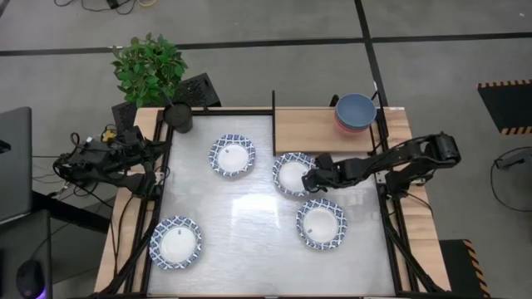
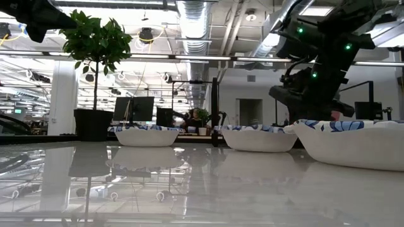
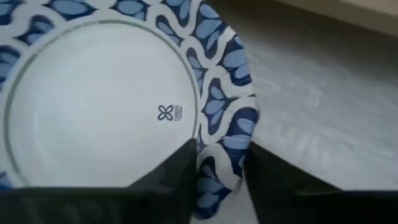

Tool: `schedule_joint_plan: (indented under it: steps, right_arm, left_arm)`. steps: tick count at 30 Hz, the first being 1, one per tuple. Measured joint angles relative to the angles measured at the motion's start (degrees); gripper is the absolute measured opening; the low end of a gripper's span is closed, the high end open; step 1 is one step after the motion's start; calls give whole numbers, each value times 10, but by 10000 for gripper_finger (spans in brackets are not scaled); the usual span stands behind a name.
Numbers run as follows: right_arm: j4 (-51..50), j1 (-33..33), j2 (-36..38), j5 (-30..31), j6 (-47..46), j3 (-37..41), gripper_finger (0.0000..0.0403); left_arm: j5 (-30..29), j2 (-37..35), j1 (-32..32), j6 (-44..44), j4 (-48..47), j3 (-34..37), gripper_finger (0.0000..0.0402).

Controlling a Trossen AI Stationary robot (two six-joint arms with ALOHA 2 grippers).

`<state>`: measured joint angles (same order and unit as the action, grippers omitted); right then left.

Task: Place and stack bowls onto a shelf
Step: Put the top right blue pattern bowl on the shelf

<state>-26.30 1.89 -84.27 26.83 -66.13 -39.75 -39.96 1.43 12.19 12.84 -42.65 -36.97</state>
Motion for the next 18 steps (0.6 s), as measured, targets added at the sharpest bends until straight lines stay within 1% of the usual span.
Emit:
schedule_joint_plan:
  steps: [5,9,12,18]
  right_arm:
    - [3,0,8,0,5,0,63]
    - [4,0,21,0,6,0,27]
    - [5,0,42,0,7,0,22]
    - [9,0,100,1,8,0,33]
  left_arm:
    - [-2,0,0,0,0,0,0]
    - [-2,0,0,0,0,0,0]
    - [-2,0,0,0,0,0,0]
    - [-2,0,0,0,0,0,0]
